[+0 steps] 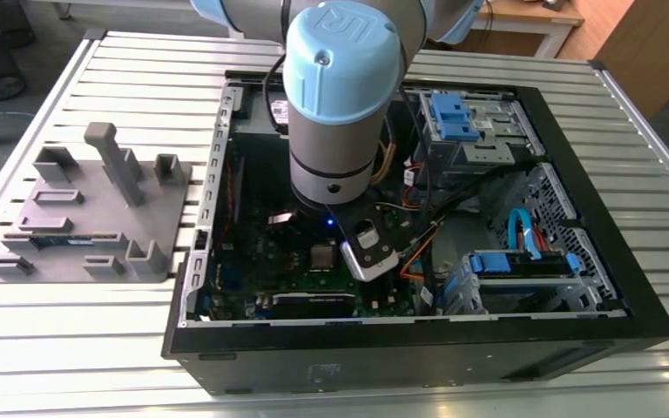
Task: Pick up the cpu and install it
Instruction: 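Place the cpu into insertion slot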
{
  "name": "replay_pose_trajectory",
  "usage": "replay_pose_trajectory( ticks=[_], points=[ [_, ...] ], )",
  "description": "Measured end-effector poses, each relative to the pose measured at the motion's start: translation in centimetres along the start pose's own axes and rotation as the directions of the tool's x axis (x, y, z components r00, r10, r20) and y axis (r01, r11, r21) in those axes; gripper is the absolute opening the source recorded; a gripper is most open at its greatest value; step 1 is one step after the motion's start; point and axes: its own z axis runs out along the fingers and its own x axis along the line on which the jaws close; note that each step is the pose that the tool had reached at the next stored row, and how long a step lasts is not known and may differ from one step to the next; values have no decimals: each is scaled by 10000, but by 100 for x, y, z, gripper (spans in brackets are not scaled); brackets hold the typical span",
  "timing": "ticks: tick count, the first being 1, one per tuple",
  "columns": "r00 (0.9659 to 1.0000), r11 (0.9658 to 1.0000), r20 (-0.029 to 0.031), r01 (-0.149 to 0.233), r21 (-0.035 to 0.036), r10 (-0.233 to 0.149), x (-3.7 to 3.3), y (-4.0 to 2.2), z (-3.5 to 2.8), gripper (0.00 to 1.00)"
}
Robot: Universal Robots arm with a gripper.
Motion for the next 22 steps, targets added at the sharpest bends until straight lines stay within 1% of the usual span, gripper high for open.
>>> replay_pose_trajectory(
  ticks=[8, 10, 11, 22],
  points=[
    [10000, 10000, -1, 0, 1, 0, 0, 0, 1, 46],
    [10000, 10000, -1, -1, 4, 1, 0, 0, 0, 44],
    [10000, 10000, -1, 0, 3, 0, 0, 0, 0, 39],
    [10000, 10000, 0, 0, 1, 0, 0, 0, 2, 39]
  ],
)
